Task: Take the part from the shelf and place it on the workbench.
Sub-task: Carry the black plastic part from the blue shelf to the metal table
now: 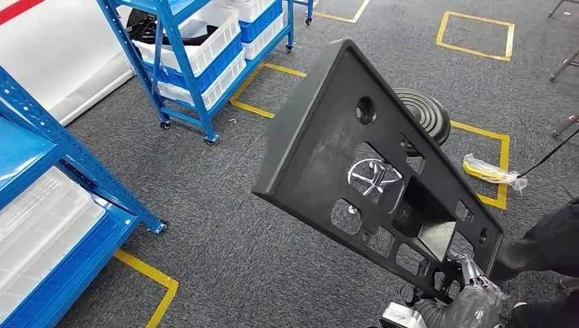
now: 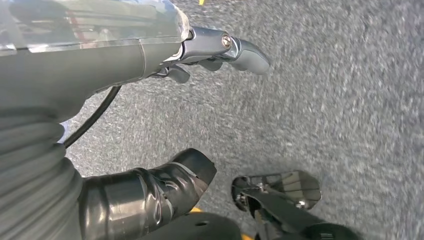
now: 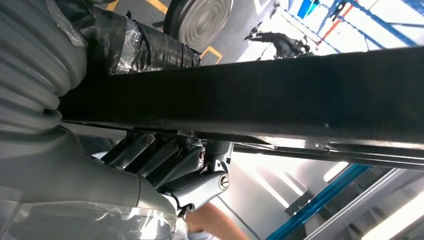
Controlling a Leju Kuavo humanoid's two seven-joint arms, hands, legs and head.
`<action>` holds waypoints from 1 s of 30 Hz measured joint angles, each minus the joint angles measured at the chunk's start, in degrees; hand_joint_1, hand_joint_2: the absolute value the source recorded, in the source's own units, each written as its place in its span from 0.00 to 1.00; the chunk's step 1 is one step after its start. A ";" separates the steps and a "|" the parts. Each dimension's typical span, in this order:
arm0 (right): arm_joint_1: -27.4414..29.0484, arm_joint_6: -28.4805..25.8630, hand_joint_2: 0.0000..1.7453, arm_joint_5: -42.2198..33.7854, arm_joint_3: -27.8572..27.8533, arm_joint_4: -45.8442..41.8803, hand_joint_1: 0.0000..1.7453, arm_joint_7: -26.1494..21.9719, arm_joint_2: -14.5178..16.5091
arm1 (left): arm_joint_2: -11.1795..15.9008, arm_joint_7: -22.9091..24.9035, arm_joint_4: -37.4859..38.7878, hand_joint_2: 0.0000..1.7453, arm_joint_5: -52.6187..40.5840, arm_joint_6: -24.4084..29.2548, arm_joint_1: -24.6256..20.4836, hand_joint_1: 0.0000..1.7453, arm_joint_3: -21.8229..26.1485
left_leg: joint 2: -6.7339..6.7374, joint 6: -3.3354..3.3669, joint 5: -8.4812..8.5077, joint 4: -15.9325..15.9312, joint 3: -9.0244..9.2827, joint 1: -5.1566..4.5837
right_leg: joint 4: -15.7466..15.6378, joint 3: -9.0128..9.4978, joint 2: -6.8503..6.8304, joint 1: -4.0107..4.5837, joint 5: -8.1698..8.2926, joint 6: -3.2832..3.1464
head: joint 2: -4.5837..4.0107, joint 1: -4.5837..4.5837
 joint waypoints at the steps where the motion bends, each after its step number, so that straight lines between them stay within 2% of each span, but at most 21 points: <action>1: 0.02 0.01 1.00 0.00 -0.06 0.00 1.00 -0.01 0.00 | -0.01 0.00 0.00 1.00 -0.01 0.02 0.08 0.00 0.02 | -0.09 0.17 0.46 0.88 -0.59 0.00 | 0.03 0.06 0.44 0.16 -0.03 -0.06 | 0.00 -0.01; 2: 0.04 0.01 1.00 0.00 -0.11 0.00 1.00 -0.01 0.00 | -0.01 0.00 0.00 1.00 -0.01 0.05 0.14 0.00 0.02 | -0.19 0.41 2.05 -0.64 -0.05 -0.02 | 0.07 0.16 0.92 0.28 -0.06 -0.09 | 0.00 -0.01; 4: 0.05 0.01 1.00 -0.01 -0.20 -0.02 1.00 -0.02 0.00 | 0.03 0.00 0.00 1.00 -0.01 0.09 0.13 0.00 0.03 | -1.07 1.08 6.07 -7.82 3.08 -0.16 | 0.18 0.34 1.77 0.45 -0.16 -0.05 | 0.00 0.01; 5: 0.05 0.00 1.00 -0.01 -0.25 -0.03 1.00 -0.03 0.00 | 0.06 -0.01 0.00 1.00 0.00 0.10 0.10 0.00 0.05 | -1.66 1.32 7.28 -11.17 4.53 -0.25 | 0.31 0.29 2.16 0.51 -0.22 0.05 | 0.00 0.02; 7: 0.07 0.00 1.00 -0.02 -0.31 -0.04 1.00 -0.07 0.00 | 0.10 -0.02 0.00 1.00 0.00 0.12 0.02 0.00 0.08 | -2.40 1.56 7.68 -14.04 5.75 -0.50 | 0.41 0.02 2.70 0.44 -0.15 0.47 | 0.00 0.02; 9: 0.15 0.00 1.00 -0.02 -0.38 -0.08 1.00 -0.08 0.00 | 0.08 -0.02 0.00 1.00 -0.01 0.12 -0.06 0.00 0.09 | -1.93 1.84 7.99 -14.61 5.94 -0.44 | 0.36 -0.11 3.05 0.27 -0.09 1.05 | 0.00 0.00; 11: 0.27 0.00 1.00 -0.02 -0.52 -0.23 1.00 -0.09 0.00 | 0.06 -0.02 0.00 1.00 -0.01 0.12 -0.07 0.00 0.10 | -1.30 2.43 8.50 -15.39 6.21 -0.18 | 2.00 -0.79 2.14 0.33 -1.43 1.63 | 0.00 0.04; 12: 0.28 0.00 1.00 -0.02 -0.61 -0.32 1.00 -0.10 0.00 | 0.05 -0.02 0.00 1.00 -0.01 0.12 -0.07 0.00 0.10 | -0.96 2.69 8.70 -15.71 6.30 -0.05 | 4.34 -1.85 1.39 0.31 -2.92 1.89 | 0.00 0.07; 14: 0.30 0.00 1.00 -0.02 -0.77 -0.38 1.00 -0.14 0.00 | 0.05 -0.02 0.00 1.00 -0.01 0.12 -0.04 0.00 0.13 | -0.32 2.95 8.72 -15.82 6.30 -0.14 | 11.43 -5.29 0.28 0.02 -6.39 2.35 | 0.00 0.12; 15: 0.34 0.00 1.00 -0.02 -0.86 -0.38 1.00 -0.15 0.00 | 0.05 -0.02 0.00 1.00 -0.01 0.12 0.00 0.00 0.14 | 0.06 2.95 8.66 -15.80 6.29 -0.16 | 14.37 -6.74 0.07 -0.19 -7.30 2.55 | 0.00 0.12; 16: 0.40 0.00 1.00 -0.04 -0.97 -0.38 1.00 -0.16 0.00 | 0.05 -0.02 0.00 1.00 -0.01 0.12 0.04 0.00 0.16 | 0.44 2.91 8.58 -15.79 6.34 -0.17 | 15.58 -7.36 -0.09 -0.43 -7.17 2.74 | 0.00 0.12; 17: 0.43 0.00 1.00 -0.10 -1.09 -0.39 1.00 -0.17 0.00 | 0.05 -0.02 0.00 1.00 -0.01 0.12 0.06 0.00 0.17 | 0.77 2.81 8.48 -15.77 6.43 -0.16 | 14.48 -6.83 -0.30 -0.66 -5.92 2.88 | 0.00 0.12; 19: 0.45 0.00 1.00 -0.25 -1.29 -0.47 1.00 -0.17 0.00 | 0.04 -0.02 0.00 1.00 -0.01 0.12 0.06 0.00 0.18 | 1.29 2.41 8.18 -15.73 6.81 -0.15 | 7.17 -3.14 -1.55 -0.95 -2.00 2.96 | 0.00 0.13; 20: 0.43 0.00 1.00 -0.33 -1.37 -0.52 1.00 -0.17 0.00 | 0.04 -0.03 0.00 1.00 -0.01 0.12 0.05 0.00 0.20 | 1.52 2.10 7.97 -15.60 6.96 -0.30 | 3.52 -1.32 -2.54 -0.78 -0.73 2.83 | 0.00 0.14; 21: 0.42 0.00 1.00 -0.38 -1.43 -0.62 1.00 -0.17 0.00 | 0.05 -0.03 0.00 1.00 0.00 0.12 0.05 0.00 0.22 | 1.73 1.78 7.82 -15.53 7.05 -0.42 | 1.15 -0.18 -3.29 -0.58 -0.12 2.60 | 0.00 0.11; 22: 0.44 0.00 1.00 -0.45 -1.52 -0.72 1.00 -0.20 0.00 | 0.05 -0.04 0.00 1.00 0.00 0.12 0.05 0.00 0.24 | 2.02 1.47 7.69 -15.46 7.11 -0.56 | 0.14 0.21 -3.73 -0.35 -0.14 2.35 | 0.00 0.10; 24: 0.55 0.00 1.00 -0.55 -1.69 -0.88 1.00 -0.28 0.00 | 0.05 -0.04 0.00 1.00 0.01 0.12 0.00 0.00 0.26 | 2.74 0.93 7.54 -15.49 7.30 -0.63 | 0.03 0.10 -3.14 -0.14 -0.21 1.74 | 0.00 0.06; 26: 0.63 0.00 1.00 -0.70 -1.91 -1.08 1.00 -0.43 0.02 | 0.05 -0.05 0.00 1.00 0.00 0.12 -0.07 0.00 0.27 | 2.40 0.41 6.40 -14.35 7.11 -0.40 | -0.31 0.27 -2.40 -0.31 -0.04 1.00 | 0.00 0.06; 28: 0.65 0.00 1.00 -0.85 -2.14 -1.33 1.00 -0.56 0.10 | 0.05 -0.06 0.00 1.00 -0.01 0.14 -0.07 0.00 0.30 | 0.93 0.10 3.12 -8.91 4.73 -0.22 | -0.55 0.43 -1.80 -0.44 0.07 0.31 | 0.00 0.05; 30: 0.66 0.00 1.00 -1.03 -2.39 -1.44 1.00 -0.64 0.20 | 0.04 -0.07 0.00 1.00 -0.01 0.16 0.03 0.00 0.35 | 0.08 0.03 -0.17 -1.07 0.90 -0.23 | -0.50 0.41 -1.04 -0.29 0.05 0.00 | 0.00 0.04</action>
